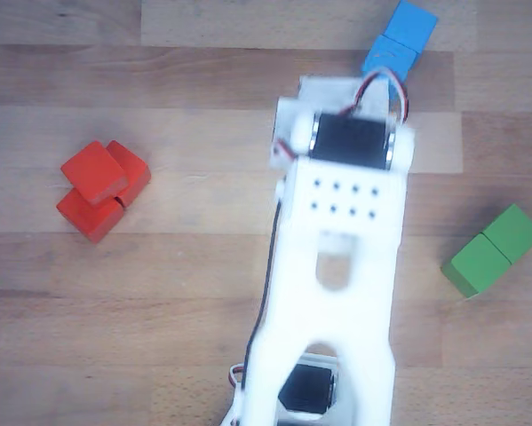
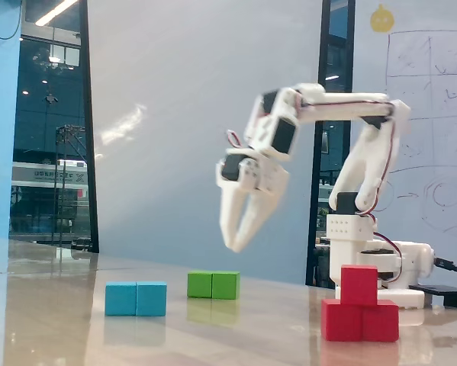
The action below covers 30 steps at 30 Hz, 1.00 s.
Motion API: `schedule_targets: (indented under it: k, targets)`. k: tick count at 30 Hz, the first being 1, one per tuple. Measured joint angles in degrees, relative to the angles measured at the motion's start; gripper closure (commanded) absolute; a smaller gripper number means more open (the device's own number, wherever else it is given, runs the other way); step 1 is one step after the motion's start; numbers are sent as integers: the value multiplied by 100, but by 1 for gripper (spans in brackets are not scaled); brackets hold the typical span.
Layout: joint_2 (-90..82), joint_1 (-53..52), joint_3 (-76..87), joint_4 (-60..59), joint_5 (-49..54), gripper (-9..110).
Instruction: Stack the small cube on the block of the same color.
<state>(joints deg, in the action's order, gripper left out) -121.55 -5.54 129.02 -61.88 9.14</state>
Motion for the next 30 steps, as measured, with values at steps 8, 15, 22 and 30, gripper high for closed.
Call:
schedule_targets:
  k: [8,15,22,30]
  targets:
    - [-2241,281,2215,413,-44,101]
    - [-4122,422,3261,308,-53,101]
    - [-5484,492,4034,193,-53,101]
    - [-7216,343,4579,-1090,-53,101]
